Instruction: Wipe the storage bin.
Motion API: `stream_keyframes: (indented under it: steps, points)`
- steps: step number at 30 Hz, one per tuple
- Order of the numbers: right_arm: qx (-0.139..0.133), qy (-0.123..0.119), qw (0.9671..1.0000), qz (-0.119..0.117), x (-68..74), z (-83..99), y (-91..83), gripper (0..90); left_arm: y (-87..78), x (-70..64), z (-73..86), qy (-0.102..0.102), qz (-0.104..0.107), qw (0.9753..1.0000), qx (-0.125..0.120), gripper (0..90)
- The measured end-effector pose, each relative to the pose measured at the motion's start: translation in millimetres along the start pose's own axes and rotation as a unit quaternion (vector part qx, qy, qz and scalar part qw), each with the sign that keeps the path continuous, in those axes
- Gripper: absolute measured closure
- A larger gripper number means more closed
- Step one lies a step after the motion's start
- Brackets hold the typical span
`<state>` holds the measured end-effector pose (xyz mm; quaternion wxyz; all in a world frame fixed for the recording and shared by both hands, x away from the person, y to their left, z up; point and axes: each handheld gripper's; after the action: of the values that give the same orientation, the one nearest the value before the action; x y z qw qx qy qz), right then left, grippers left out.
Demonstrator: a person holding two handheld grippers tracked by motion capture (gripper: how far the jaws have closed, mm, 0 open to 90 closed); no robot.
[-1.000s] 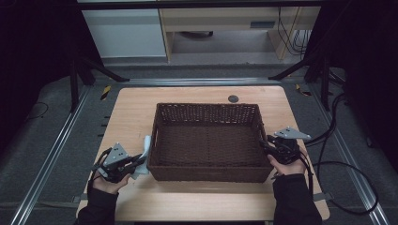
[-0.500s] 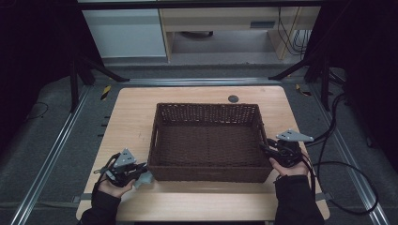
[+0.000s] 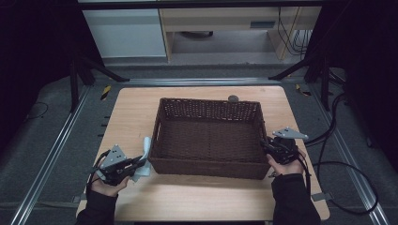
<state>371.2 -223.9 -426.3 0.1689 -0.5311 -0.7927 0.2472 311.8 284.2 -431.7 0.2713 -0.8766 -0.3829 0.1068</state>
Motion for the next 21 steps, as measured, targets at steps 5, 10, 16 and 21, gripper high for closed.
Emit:
stream_keyframes:
  steps: [5,10,16,21]
  points:
    - [-0.025,0.003,0.9996,-0.014,-4.9,0.0,-6.4,57.5,10.8,4.1,11.5,-0.007,0.004,0.9993,0.036,82.8]
    - [-0.033,-0.003,0.9994,-0.015,-7.9,1.1,-12.9,53.0,20.5,1.0,19.3,-0.005,0.012,0.9974,0.071,82.7]
    - [-0.018,-0.008,0.9996,-0.020,-7.6,4.7,-8.6,52.1,15.5,-1.1,16.3,-0.007,0.014,0.9983,0.055,82.7]
    - [-0.020,-0.008,0.9995,-0.022,-7.2,4.7,-8.8,51.6,-7.7,-3.3,4.7,-0.008,0.008,0.9999,-0.006,82.7]
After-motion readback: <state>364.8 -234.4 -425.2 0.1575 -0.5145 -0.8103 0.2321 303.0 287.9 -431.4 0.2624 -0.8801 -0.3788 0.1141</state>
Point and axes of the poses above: each handheld gripper's, and its own axes: y roughly forward along the jaws, z roughly out of its underside, x roughly to its left, and after that the axes turned 1 degree about -x, right-handed
